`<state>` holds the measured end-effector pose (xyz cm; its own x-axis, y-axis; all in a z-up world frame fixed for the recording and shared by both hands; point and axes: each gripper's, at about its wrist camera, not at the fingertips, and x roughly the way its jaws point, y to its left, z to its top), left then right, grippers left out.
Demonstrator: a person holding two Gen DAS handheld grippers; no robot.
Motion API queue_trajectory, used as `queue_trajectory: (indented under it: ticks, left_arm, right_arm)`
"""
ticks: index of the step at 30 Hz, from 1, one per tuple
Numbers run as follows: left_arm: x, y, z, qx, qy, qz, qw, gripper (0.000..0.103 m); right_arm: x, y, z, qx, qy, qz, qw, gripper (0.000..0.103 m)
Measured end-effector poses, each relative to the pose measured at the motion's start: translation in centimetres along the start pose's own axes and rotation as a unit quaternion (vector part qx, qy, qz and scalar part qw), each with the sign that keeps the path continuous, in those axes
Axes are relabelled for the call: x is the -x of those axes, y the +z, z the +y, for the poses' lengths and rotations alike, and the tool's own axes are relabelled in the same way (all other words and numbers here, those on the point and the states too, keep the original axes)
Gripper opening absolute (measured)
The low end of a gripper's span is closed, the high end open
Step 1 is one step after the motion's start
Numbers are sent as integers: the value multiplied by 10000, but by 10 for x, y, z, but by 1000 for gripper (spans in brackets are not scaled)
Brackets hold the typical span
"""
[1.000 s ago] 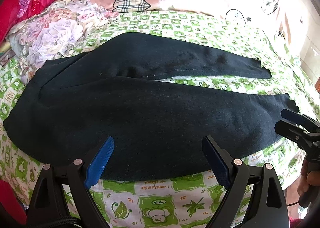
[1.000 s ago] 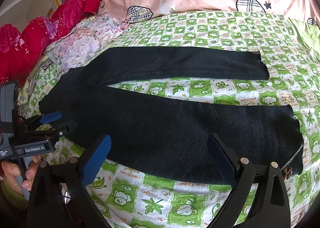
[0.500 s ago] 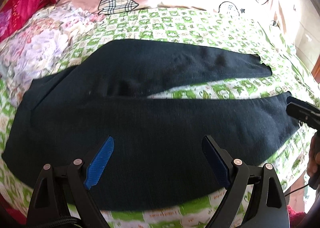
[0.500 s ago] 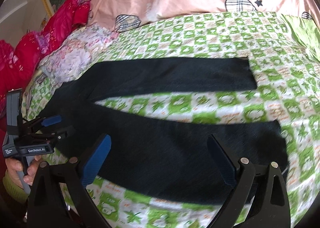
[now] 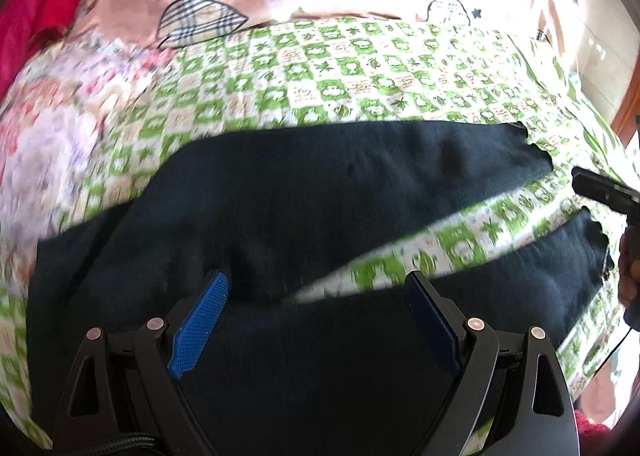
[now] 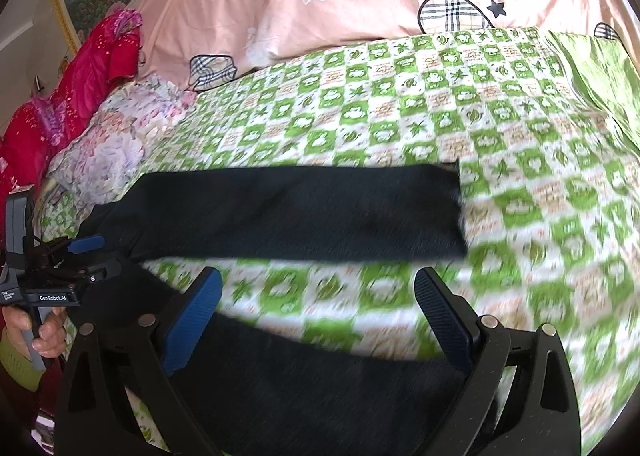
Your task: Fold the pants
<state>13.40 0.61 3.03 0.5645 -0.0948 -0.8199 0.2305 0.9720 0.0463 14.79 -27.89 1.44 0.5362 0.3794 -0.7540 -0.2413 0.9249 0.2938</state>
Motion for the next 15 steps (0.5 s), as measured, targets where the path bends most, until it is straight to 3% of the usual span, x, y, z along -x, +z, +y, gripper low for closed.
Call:
queue_trajectory:
  ticks: [9,15]
  left_arm:
    - [-40,69,0,-618,-188,137,9978,91]
    - [-82,111,2,-930,-506,366,9937,91]
  right_arm:
    - [-36,45,-50,-249,-25,293,9993,97]
    - [-62,62,-76,-433,100,583,9973,97]
